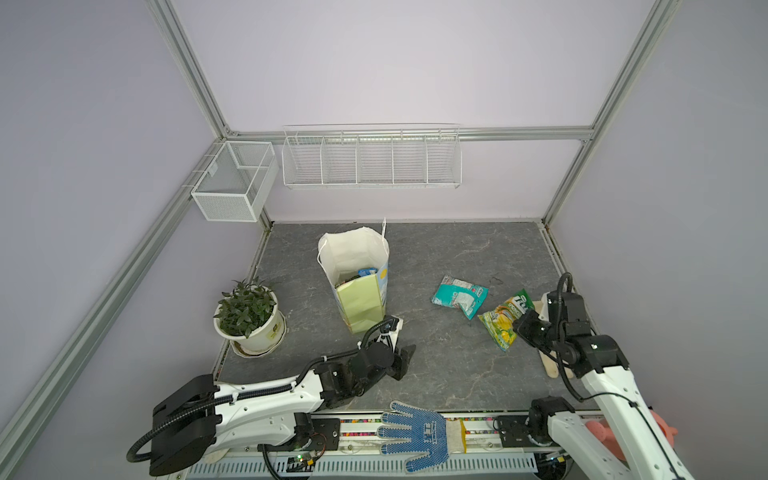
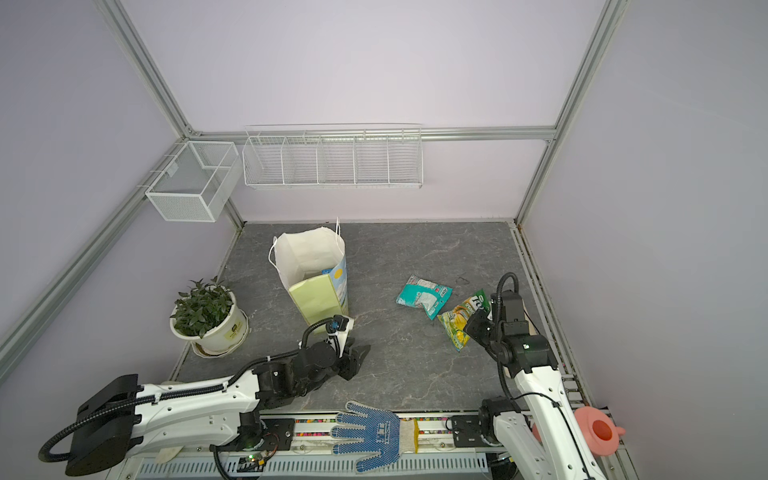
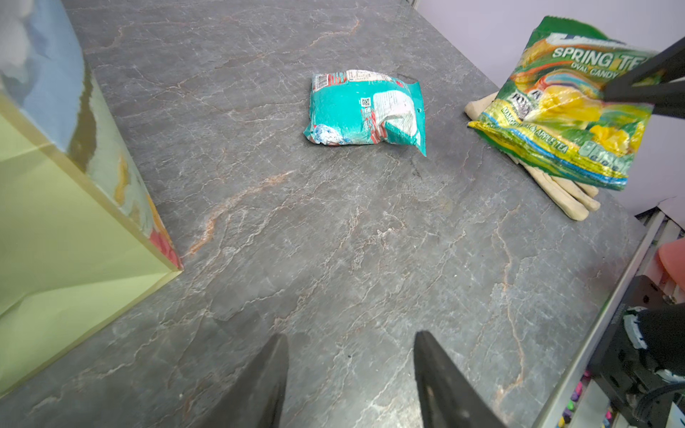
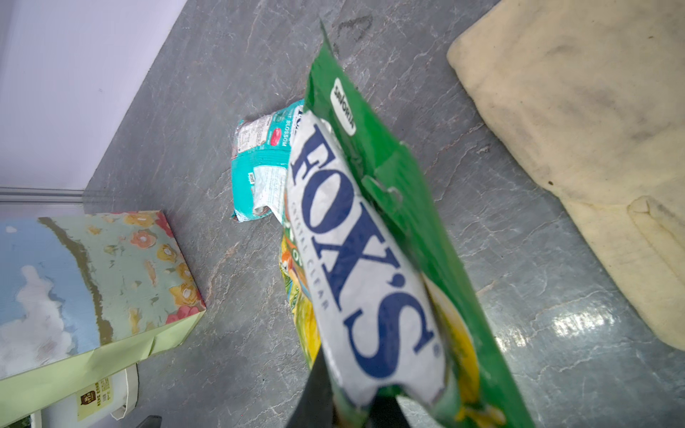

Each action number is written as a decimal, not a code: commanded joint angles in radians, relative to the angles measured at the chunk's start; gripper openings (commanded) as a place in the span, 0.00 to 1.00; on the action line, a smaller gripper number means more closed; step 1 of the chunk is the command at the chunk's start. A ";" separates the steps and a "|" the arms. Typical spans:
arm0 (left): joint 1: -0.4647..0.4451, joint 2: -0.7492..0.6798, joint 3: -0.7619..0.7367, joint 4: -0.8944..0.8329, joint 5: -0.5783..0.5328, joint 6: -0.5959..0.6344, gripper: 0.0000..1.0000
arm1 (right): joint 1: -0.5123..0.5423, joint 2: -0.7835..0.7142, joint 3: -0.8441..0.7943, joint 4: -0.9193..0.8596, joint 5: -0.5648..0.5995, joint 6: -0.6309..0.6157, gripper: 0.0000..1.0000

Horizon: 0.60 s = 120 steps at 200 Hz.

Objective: Place the snacks into the paper bag
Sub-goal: 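Lift the green Spring Tea packet upward with the right gripper, then carry the packet with the right gripper toward the paper bag opening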

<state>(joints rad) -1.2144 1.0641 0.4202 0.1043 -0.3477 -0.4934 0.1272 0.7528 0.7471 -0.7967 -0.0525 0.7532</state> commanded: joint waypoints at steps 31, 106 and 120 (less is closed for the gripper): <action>-0.014 0.028 -0.013 0.031 -0.002 -0.025 0.55 | 0.035 0.018 0.077 0.032 -0.006 -0.030 0.07; -0.027 0.044 -0.017 0.035 -0.005 -0.031 0.55 | 0.127 0.069 0.140 0.065 -0.002 -0.050 0.06; -0.028 0.045 -0.019 0.035 -0.005 -0.031 0.55 | 0.150 0.081 0.170 0.071 0.007 -0.052 0.07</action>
<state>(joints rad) -1.2350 1.1007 0.4156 0.1226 -0.3477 -0.5045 0.2443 0.8211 0.8547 -0.7891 -0.0517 0.7235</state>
